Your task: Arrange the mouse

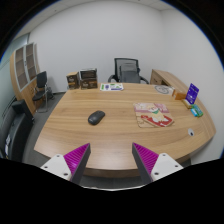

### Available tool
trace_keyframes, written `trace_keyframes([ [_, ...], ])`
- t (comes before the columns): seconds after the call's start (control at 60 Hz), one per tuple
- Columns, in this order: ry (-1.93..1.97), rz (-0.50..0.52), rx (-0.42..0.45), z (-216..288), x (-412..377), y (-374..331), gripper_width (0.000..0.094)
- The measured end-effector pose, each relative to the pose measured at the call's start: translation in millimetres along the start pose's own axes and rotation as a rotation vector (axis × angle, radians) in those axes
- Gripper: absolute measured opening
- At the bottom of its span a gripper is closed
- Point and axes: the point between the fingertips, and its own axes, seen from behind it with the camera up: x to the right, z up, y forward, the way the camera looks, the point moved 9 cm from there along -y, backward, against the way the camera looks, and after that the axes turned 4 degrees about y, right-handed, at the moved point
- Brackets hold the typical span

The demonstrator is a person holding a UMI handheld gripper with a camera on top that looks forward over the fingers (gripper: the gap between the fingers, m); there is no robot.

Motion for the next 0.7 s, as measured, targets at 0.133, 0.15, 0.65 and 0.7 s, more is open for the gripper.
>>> trace_keyframes([
  [0.133,-0.003,0.006,-0.008,1,-27,17,0.087],
  [0.15,-0.002,0.006,-0.008,1,-30,20,0.0871],
  [0.65,-0.002,-0.006,-0.002,14,-97,134,0.0868],
  [0.7,0.006,-0.009,0.001,17,-99,149,0.0868],
])
